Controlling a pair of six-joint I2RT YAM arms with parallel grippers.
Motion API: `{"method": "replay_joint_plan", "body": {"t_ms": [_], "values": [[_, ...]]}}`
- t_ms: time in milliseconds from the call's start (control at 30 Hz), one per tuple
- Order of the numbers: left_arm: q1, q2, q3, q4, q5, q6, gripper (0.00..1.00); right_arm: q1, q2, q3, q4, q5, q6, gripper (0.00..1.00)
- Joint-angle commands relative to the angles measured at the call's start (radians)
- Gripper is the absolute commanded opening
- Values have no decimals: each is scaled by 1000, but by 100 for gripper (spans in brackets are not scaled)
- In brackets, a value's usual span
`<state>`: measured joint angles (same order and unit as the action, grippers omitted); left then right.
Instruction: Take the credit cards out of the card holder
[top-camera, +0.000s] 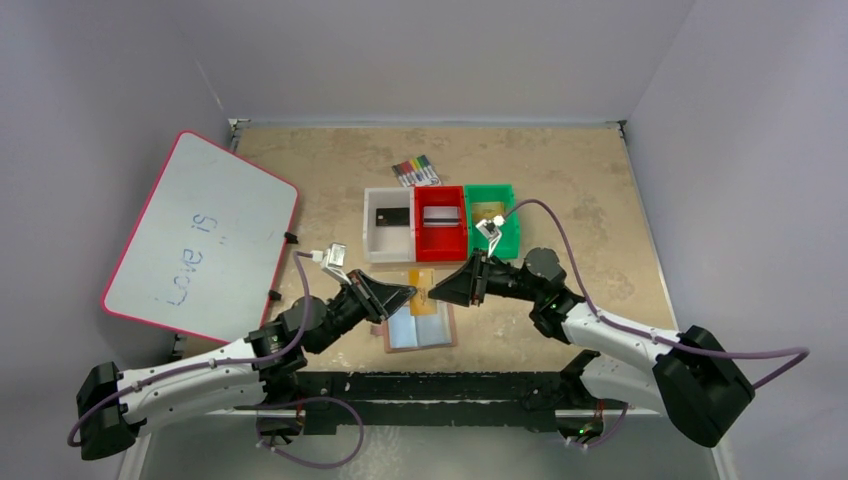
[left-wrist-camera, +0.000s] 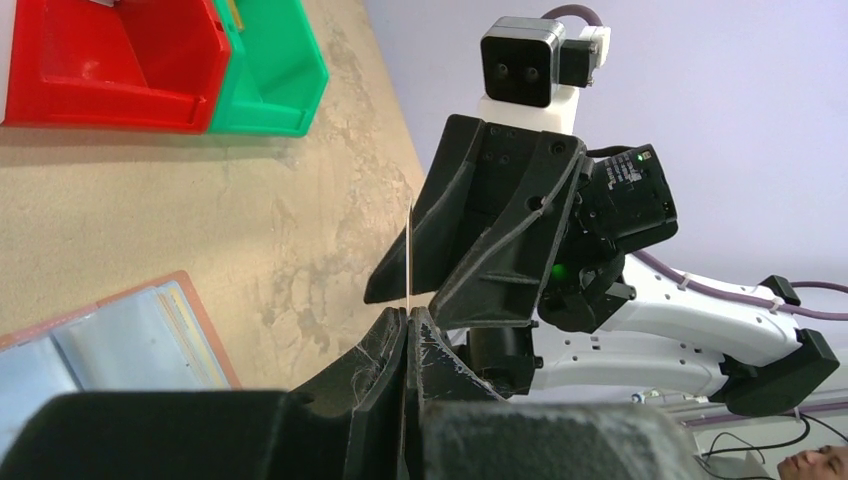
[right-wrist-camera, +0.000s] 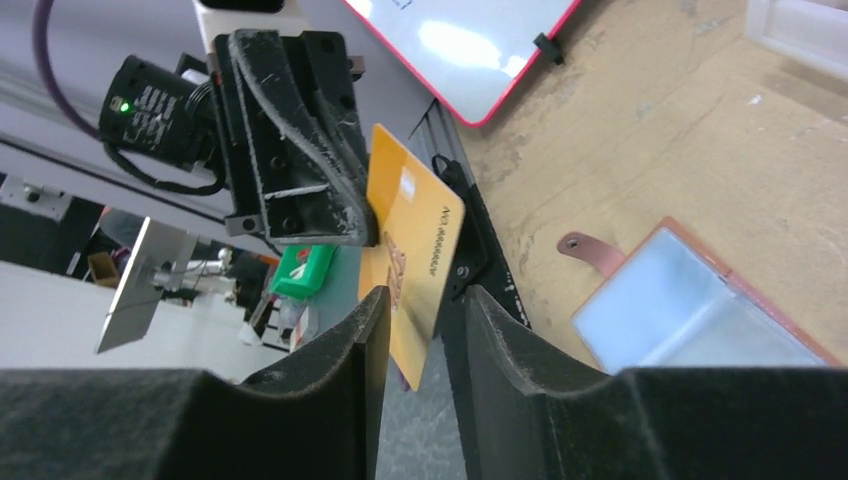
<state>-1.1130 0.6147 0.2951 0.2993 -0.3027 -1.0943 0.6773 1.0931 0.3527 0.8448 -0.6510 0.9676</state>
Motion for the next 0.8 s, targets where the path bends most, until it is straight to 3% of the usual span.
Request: {"method": "replay_joint_plan", "body": {"t_ms": [0,233,500,767], "values": [[0,-12,-12,78,18,24,0,-5,5,25,119,-79,25,34],[0,-13,-14,86,29,26,0,-14,2,20,157,-82,53,21],[1,-8,-30,133,62,24,0,-18,2,29,189,-104,76,24],[0,2,-34,154,72,20,0,-18,2,28,234,-112,100,21]]}}
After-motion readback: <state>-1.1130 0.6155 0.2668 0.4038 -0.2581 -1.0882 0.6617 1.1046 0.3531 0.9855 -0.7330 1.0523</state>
